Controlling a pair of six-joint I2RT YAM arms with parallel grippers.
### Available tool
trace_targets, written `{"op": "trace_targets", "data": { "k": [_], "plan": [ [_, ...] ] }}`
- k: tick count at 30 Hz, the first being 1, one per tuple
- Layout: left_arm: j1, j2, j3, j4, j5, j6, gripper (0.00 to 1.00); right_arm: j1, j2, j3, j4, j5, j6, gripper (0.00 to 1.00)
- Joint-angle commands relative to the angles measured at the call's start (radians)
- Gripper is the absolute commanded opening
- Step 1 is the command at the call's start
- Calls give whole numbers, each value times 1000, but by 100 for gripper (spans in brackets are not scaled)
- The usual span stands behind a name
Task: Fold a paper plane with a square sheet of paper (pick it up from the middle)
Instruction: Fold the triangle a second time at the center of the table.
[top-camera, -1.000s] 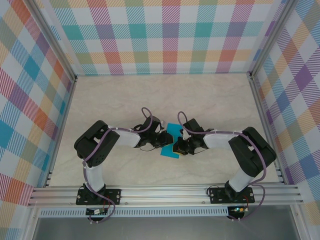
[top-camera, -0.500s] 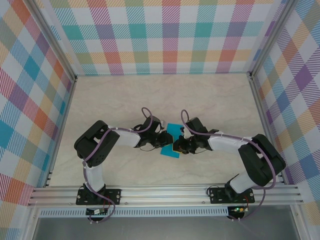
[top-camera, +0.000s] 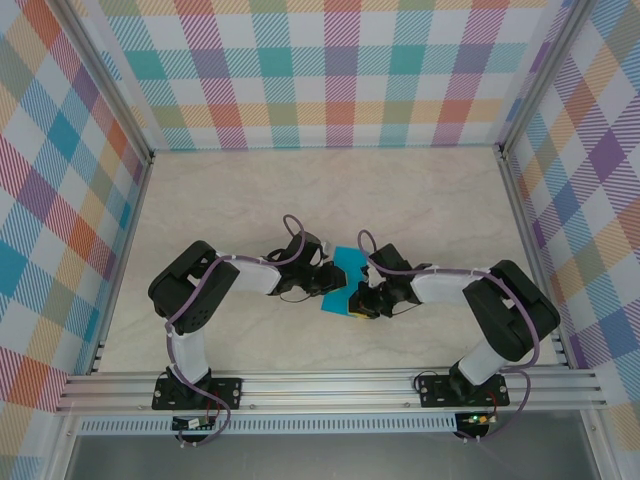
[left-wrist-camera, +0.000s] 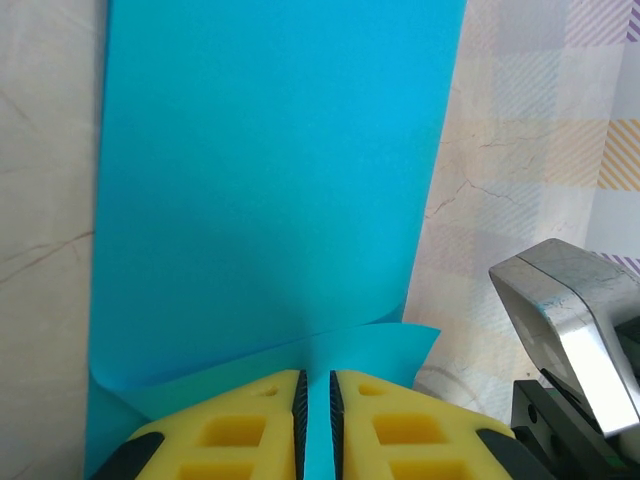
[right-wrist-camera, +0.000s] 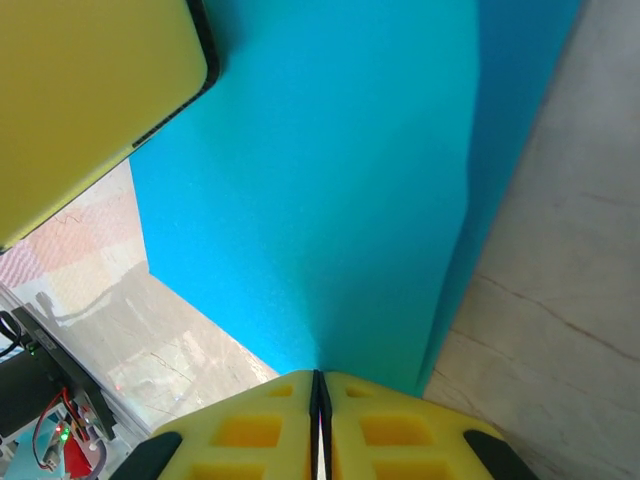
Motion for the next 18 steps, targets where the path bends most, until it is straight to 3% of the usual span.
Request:
{"op": "trace_targets", "data": {
  "k": [1,11,18],
  "plan": [
    [-10,56,-22,-79,-58,35,17,-5,25,-49,-41,22,-13,12],
    [-11,54,-19,-83,-60,38,17,-15,-129,-9,-28,-33,9,14],
    [-11,55,-20,-82,-58,38,17,-17,-33,-13,29,-20,20,12]
  ]
}}
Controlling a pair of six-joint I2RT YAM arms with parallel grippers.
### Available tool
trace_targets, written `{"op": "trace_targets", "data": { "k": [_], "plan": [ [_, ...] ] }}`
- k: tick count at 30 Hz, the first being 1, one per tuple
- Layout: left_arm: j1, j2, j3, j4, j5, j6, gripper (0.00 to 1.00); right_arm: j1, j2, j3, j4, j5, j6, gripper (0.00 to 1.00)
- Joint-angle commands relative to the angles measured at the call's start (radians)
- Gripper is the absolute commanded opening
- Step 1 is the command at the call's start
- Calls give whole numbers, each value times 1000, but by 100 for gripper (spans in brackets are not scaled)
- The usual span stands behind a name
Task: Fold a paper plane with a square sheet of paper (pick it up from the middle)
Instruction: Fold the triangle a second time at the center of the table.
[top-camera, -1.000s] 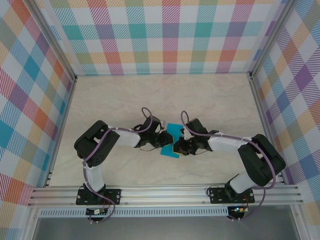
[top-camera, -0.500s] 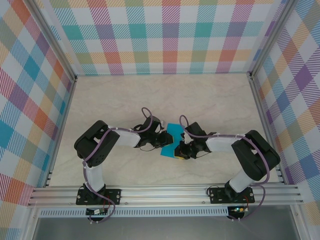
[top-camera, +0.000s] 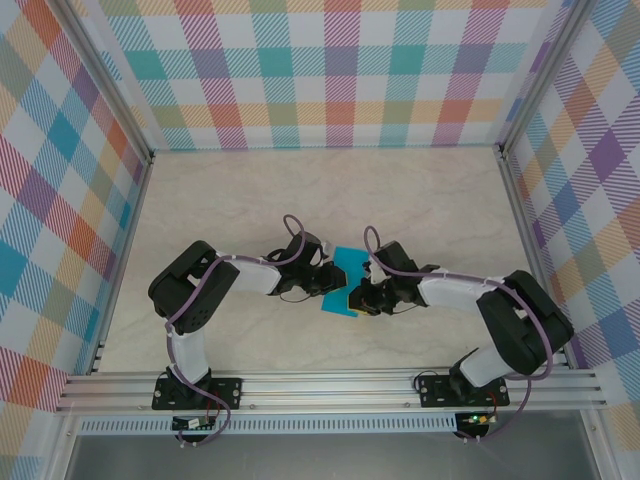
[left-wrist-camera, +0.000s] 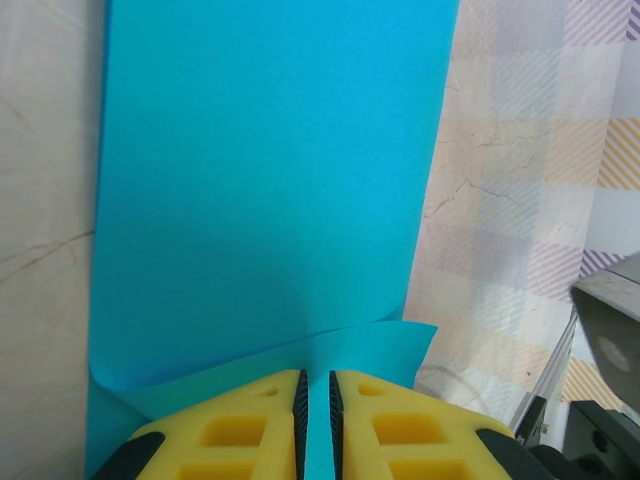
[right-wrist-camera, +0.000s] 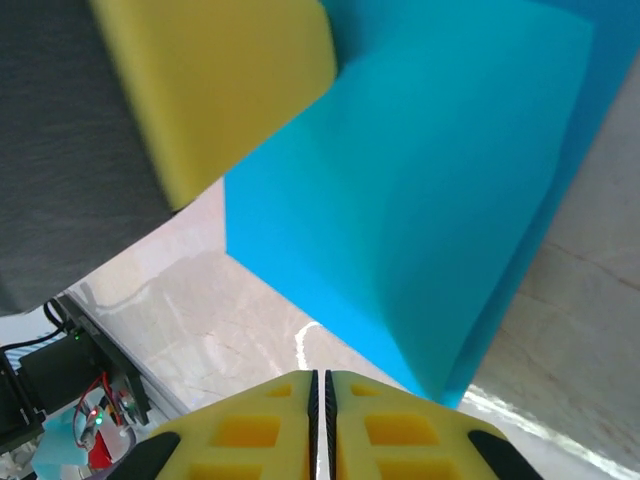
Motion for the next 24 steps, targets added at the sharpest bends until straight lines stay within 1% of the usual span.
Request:
{"op": "trace_targets", "data": {
  "k": [1,4,9,12,18,20,24],
  "plan": [
    [-11,55,-20,-82,-59,35,17,-10,53,-4,17,15,6,12],
    [-11,54,-20,-83,-58,36,16,-28,74,-49,52,14,2,11],
    [-12,55,-24,-83,-62,37,16,-50,88,-123,121,-27,12,10],
    [-12,57,-25,-81,-62,37,16,-52,73,-142,114,-28,13,9],
    [-11,55,-27,-78,-63,34,16,-55,28,-115,17,6,-35,4],
    [-11,54,-27,-79,-63,34,16,-55,-12,-95,-13,6,-52,4],
    [-11,57,-24,-80,-64,35,16,-55,-90,-67,18,-18,-61,3]
  ]
}}
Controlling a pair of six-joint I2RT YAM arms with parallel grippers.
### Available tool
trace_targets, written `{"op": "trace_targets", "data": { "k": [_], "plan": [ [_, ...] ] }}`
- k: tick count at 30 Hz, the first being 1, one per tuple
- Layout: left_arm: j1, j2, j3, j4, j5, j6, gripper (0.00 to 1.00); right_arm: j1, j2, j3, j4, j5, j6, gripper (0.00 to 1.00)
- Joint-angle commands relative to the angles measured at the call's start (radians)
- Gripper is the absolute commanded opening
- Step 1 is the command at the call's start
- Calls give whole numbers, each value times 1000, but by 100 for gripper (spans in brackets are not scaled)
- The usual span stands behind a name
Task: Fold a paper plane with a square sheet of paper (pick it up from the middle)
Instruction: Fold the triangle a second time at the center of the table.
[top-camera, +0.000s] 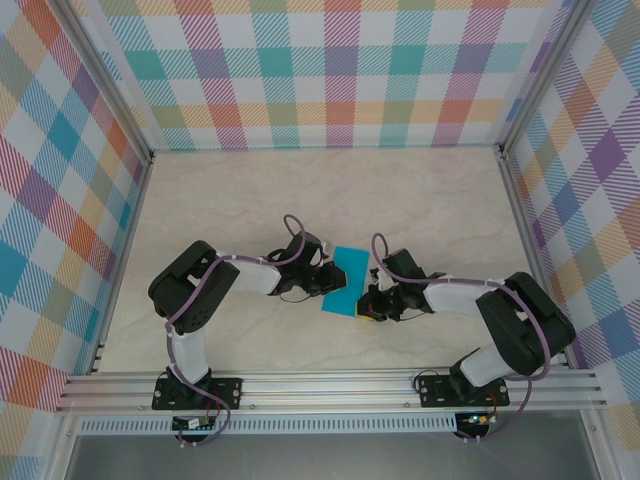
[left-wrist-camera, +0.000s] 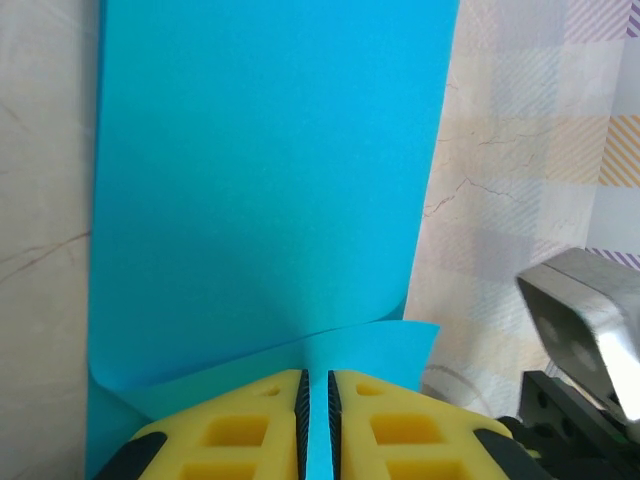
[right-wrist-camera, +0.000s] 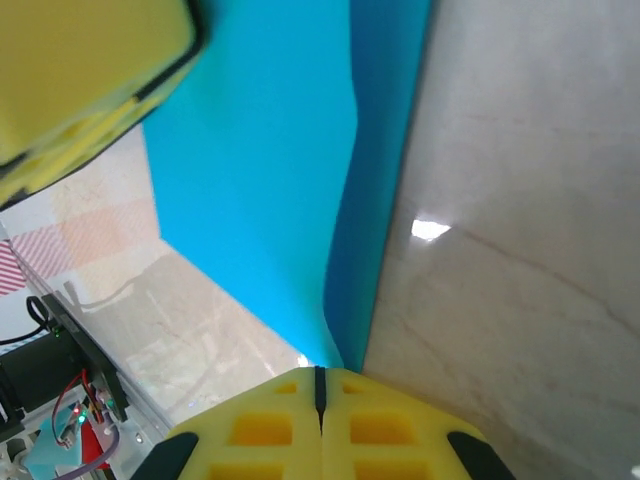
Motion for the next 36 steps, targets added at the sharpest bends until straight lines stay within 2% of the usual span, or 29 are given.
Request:
{"op": "trace_targets", "data": {
  "k": [1,8,13,17,27,36],
  "plan": [
    [-11,58,-22,-80,-63,28,16,-4,-51,35,-20,-3,-32,3],
    [-11,61,-18,-82,-60,28,16,1,27,58,41,-26,-51,2],
    [-11,62,-23,-79,-60,30,16,2,92,38,15,-3,-81,2],
    [-10,56,-24,-83,-65,30,16,2,92,4,-36,44,-110,2],
    [-12,53,-20,-89,-65,30,16,21,-7,66,-23,-19,-80,3],
    [-10,43,-21,-94,-67,32,16,40,102,35,-7,5,-95,3]
  ]
}}
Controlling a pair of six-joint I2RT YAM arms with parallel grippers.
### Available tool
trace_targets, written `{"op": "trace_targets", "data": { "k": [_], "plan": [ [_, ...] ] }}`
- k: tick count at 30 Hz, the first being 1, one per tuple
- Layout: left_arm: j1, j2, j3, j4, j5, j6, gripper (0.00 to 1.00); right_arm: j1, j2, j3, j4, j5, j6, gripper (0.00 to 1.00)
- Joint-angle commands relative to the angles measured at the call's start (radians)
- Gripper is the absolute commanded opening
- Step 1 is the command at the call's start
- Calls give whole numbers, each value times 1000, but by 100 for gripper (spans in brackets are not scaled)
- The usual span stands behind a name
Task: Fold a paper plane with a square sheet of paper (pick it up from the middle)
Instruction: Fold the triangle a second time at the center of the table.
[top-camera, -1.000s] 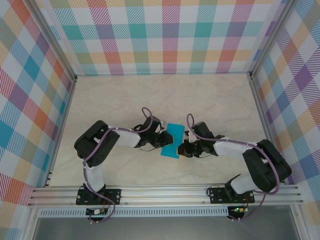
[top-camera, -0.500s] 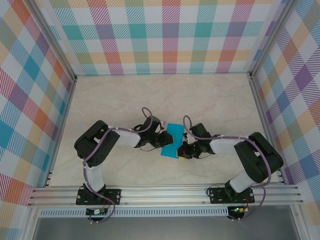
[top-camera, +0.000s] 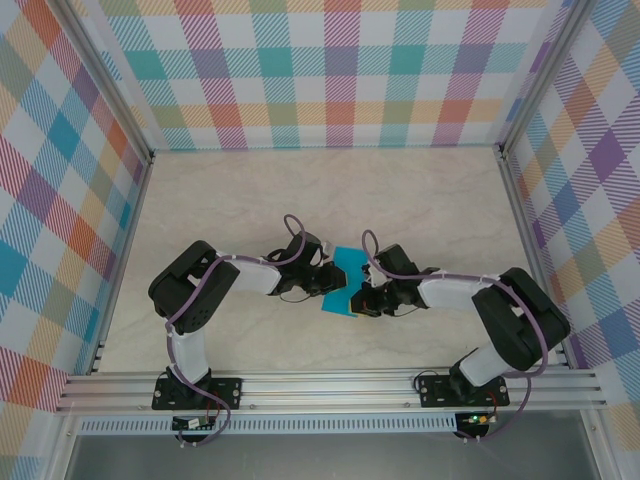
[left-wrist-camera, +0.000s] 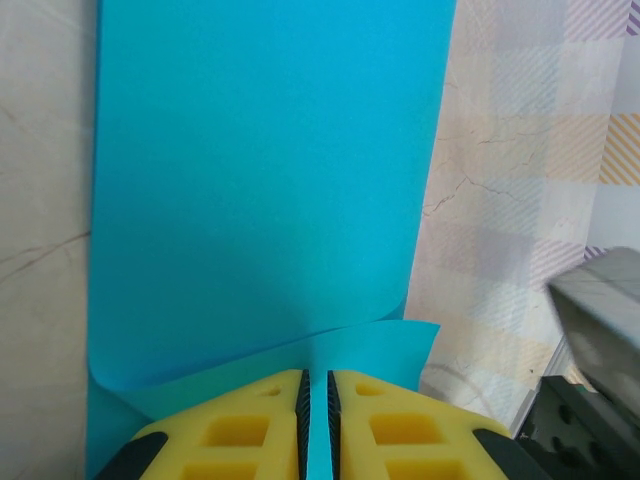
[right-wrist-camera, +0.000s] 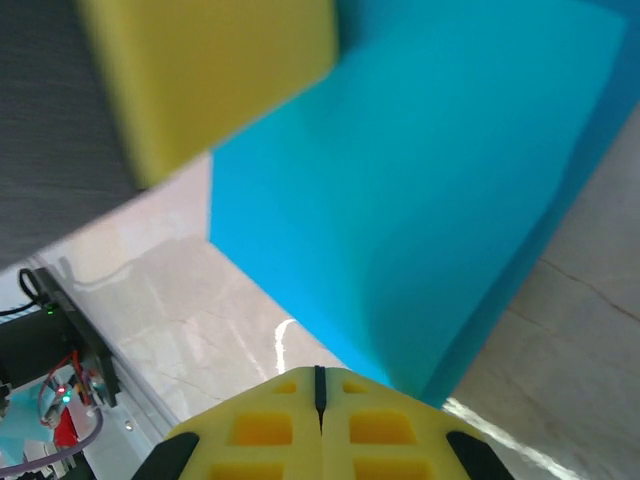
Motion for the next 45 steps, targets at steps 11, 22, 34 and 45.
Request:
{"op": "trace_targets", "data": {
  "k": [11,22,34,45],
  "plan": [
    [-11,41,-20,-95,-67,32,16,5,-55,-46,34,-20,31,4],
    [-12,44,-12,-93,-63,33,16,6,59,50,112,-1,76,5],
    [-11,-28,17,-136,-52,92,19,6,146,-33,84,75,71,3],
    [-13,-71,5,-107,-3,62,15,6,140,-15,73,79,76,0]
  ]
}}
